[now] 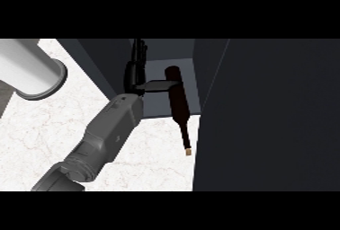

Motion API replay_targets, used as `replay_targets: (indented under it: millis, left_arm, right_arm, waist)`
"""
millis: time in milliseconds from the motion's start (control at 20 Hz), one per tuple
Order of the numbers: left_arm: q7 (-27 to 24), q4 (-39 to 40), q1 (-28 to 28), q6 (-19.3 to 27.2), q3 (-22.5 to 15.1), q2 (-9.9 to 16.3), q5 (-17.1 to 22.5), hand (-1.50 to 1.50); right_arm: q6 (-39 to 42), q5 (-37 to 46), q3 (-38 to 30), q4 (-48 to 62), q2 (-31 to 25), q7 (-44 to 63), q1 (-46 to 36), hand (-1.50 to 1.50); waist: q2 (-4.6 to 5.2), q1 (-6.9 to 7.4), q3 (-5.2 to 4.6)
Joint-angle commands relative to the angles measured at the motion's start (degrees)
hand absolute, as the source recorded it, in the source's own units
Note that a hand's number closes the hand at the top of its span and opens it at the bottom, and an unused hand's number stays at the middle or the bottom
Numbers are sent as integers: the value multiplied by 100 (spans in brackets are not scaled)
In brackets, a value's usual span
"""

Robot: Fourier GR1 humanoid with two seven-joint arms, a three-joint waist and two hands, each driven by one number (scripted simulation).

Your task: Pick up the wine, place it into the cabinet and close the cabinet

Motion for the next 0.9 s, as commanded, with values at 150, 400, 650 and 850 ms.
replay_targets:
  millis: [150,400,650,850]
  left_arm:
    - [203,-863,814,251,-807,13,721,-150]
    - [547,-2269,1619,931,-2159,14,1326,-150]
    - [254,-3644,2606,1943,-3240,14,1614,-150]
    - [1025,-5092,3228,2389,-3440,232,977,-150]
  right_arm:
    - [184,-241,-275,-122,-120,-239,448,-150]
    - [-102,-136,-303,-46,-23,42,-87,-150]
    - [-54,-8,-167,-283,-47,-111,285,-150]
    - [-82,197,-100,-400,-42,-140,573,-150]
  waist:
    - [-87,146,14]
    - [-83,231,9]
    - [-74,319,10]
    - [-109,505,14]
